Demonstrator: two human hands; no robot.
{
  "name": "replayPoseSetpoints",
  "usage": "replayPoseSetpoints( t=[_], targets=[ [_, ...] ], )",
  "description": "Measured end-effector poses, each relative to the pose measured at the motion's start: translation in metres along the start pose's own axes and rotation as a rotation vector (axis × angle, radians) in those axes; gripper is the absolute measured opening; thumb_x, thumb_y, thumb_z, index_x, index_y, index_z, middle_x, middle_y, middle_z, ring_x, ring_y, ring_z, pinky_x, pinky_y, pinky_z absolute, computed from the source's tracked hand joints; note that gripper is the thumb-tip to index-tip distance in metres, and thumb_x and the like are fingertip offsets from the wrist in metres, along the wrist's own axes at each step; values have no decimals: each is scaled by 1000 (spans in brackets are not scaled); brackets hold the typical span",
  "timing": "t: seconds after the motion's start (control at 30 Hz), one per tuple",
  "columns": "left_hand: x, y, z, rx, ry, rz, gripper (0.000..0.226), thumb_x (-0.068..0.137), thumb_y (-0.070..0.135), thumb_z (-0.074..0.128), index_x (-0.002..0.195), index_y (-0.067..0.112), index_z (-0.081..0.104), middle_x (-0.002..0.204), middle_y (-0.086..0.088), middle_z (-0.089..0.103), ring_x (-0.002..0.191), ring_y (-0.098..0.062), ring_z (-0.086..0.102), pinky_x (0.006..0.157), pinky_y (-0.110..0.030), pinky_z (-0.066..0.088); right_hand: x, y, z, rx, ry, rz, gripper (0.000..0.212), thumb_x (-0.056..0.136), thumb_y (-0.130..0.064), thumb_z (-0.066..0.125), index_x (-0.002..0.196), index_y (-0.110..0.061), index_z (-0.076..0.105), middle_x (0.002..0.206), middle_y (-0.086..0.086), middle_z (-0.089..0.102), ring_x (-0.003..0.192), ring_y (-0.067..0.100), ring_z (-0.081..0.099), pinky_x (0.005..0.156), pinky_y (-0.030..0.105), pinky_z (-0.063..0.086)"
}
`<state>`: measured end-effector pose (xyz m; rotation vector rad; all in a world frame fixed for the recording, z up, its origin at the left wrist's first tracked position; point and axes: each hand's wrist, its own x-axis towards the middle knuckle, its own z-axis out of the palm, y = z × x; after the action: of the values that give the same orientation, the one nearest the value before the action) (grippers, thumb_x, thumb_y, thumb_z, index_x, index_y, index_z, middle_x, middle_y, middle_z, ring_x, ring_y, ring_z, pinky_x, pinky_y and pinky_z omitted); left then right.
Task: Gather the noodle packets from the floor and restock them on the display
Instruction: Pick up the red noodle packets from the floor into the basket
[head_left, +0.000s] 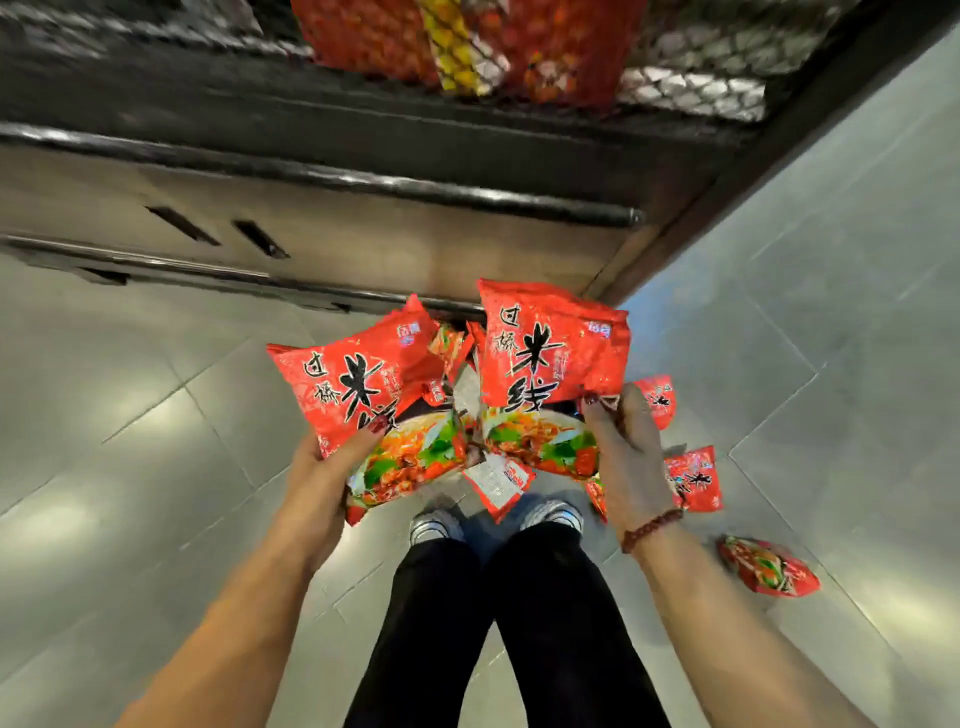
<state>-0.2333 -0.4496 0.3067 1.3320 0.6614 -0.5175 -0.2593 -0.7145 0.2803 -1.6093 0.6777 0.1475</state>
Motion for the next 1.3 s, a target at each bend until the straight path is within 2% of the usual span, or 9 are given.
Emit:
replayPoseSetpoints(
  t=[0.13,0.23,0.33,0.53,0.77,0.97,1.07,1.17,1.3],
  targets=[
    [-74,65,-24,-103,62,28,39,77,18,76,111,18,58,88,-1,76,75,-17,73,58,-27,58,-52,-89,38,-103,-37,-205,21,87,-47,55,96,-29,55,97,0,60,96,25,57,87,52,47],
    [-115,94,-51,-146,129,54,28,86,13,64,114,11,59,95,-10,74,70,-18,72,54,-26,57,-85,-137,61,-93,-82,-273,7,89,-34,51,90,-27,51,83,-19,55,79,1,51,78,31,43],
    [-153,113,-86,-205,212,94,25,90,15,62,114,14,56,94,-10,70,61,-13,69,44,-23,51,-116,-176,92,-87,-168,-376,8,98,-14,50,93,-20,50,85,-11,51,77,-7,47,75,20,39],
    [-216,136,-159,-320,256,228,53,68,19,80,117,19,58,99,-9,74,73,-20,72,52,-31,56,-165,-234,169,-81,-314,-513,21,93,10,49,87,-10,49,74,-7,46,63,-11,46,61,7,37],
    [-271,150,-230,-388,399,352,104,25,34,94,120,24,54,105,-8,73,85,-28,73,57,-33,58,-204,-272,256,-76,-603,-458,19,81,-14,73,91,-7,59,79,-5,65,67,0,56,62,19,46],
    [-294,146,-274,-472,613,402,108,21,48,95,119,30,52,106,-1,73,91,-26,72,74,-45,58,-221,-294,328,-197,-905,-250,35,74,-9,79,103,-20,64,90,-3,75,83,15,72,67,29,59],
    [-289,146,-296,-558,729,413,99,28,43,92,118,30,52,107,-2,72,91,-26,72,78,-47,58,-222,-303,372,-260,-955,-232,40,69,-18,81,104,-21,64,96,0,75,86,19,73,76,40,60],
    [-277,155,-324,-609,834,421,114,20,54,93,122,31,49,107,1,71,92,-26,72,81,-50,57,-218,-313,423,-297,-1016,-233,47,62,-30,80,105,-23,64,98,-2,75,90,20,72,80,44,58],
    [-251,183,-374,-647,938,474,90,39,38,89,120,32,51,107,0,71,90,-25,72,76,-47,58,-205,-329,505,-304,-1096,-239,43,68,-23,80,107,-22,64,98,-1,75,91,20,72,82,45,58]
  ],
)
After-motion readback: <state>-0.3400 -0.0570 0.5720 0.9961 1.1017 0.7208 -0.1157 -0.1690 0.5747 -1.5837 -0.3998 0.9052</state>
